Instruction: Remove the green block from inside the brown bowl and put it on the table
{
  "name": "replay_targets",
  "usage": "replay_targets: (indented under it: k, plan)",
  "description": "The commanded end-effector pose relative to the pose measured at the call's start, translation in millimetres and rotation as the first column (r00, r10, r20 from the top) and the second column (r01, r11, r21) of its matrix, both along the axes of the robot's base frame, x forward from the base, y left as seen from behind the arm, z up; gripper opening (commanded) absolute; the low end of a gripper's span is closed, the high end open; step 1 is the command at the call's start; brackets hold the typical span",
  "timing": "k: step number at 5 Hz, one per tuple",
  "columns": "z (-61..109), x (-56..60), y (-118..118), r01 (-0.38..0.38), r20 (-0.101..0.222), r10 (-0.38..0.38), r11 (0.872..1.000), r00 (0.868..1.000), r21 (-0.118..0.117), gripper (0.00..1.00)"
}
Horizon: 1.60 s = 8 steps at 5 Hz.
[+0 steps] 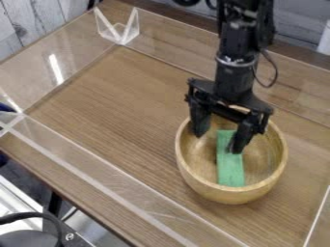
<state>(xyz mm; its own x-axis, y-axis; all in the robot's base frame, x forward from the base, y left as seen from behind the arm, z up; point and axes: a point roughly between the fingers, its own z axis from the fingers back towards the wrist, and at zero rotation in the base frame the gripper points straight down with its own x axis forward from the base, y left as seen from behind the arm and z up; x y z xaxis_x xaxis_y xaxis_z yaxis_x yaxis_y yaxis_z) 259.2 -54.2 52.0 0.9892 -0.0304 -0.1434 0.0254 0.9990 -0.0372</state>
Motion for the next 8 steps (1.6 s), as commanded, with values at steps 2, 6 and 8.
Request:
replay_targets:
  k: [2, 6, 8]
  plan:
    - [4.8, 5.9, -5.3, 0.003, 0.035, -0.002, 1.0, 0.999, -0.018, 1.0]
    - [-0.6, 6.0, -10.7, 0.0, 0.029, 0.001, 0.999, 1.0, -0.039, 1.0]
    - [-3.2, 6.3, -13.9, -0.002, 0.029, 0.003, 0.999, 1.0, -0.054, 1.0]
